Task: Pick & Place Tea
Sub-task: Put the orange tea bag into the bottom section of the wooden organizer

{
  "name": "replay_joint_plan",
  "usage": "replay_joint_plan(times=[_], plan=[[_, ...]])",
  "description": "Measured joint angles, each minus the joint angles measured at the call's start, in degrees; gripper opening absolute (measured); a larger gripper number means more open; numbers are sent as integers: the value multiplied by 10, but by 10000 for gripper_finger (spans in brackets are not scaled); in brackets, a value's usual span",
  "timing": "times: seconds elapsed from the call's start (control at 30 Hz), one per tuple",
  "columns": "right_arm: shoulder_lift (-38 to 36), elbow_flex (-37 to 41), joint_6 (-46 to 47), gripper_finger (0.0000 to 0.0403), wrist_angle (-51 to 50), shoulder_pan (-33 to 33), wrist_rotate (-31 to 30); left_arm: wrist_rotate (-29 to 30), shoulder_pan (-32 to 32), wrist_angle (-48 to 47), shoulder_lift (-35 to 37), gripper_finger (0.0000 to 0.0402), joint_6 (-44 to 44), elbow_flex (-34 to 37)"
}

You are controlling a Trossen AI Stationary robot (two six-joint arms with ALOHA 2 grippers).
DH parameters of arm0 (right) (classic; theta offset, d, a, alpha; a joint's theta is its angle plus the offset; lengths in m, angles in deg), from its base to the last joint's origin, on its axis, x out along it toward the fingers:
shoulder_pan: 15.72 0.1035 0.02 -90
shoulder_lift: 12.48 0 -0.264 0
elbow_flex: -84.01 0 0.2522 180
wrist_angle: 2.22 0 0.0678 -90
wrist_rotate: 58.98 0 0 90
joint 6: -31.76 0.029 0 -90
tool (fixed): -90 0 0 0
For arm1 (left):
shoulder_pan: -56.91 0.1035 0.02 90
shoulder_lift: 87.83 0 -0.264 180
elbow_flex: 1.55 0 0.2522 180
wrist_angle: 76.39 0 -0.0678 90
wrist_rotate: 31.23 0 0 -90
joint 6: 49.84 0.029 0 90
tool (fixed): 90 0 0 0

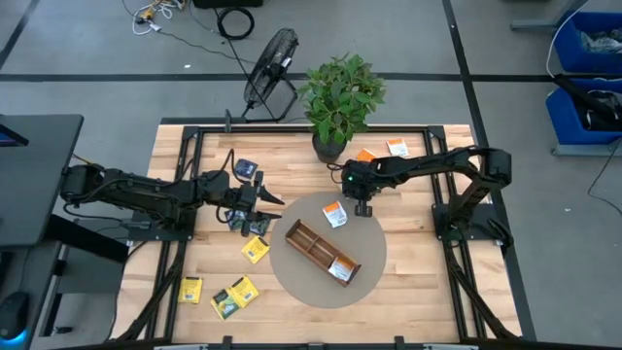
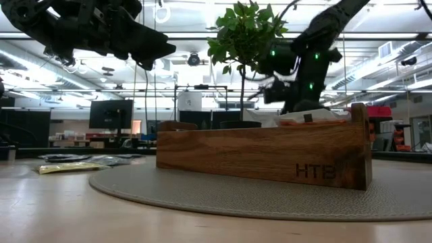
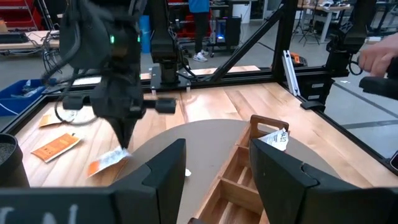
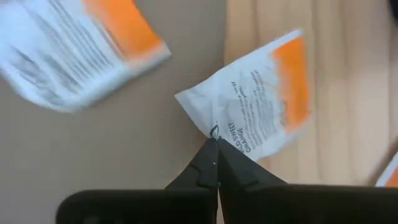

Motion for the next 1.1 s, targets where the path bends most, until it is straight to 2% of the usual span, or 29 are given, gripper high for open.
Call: replay_joint_plan(times=[0.43, 0.57, 0.87, 1.1], plan=[[-16, -58, 87, 0, -108, 7, 122, 0, 0, -1, 0, 183, 0, 0], [-33, -66, 118, 0, -138, 14, 127, 0, 0, -1, 0, 183, 0, 0], [-64, -111, 248, 0, -198, 55, 155, 0, 0, -5, 0, 183, -1, 0], [-64, -161, 353, 0, -217, 104, 217, 0, 0, -9, 0, 183, -8, 0]])
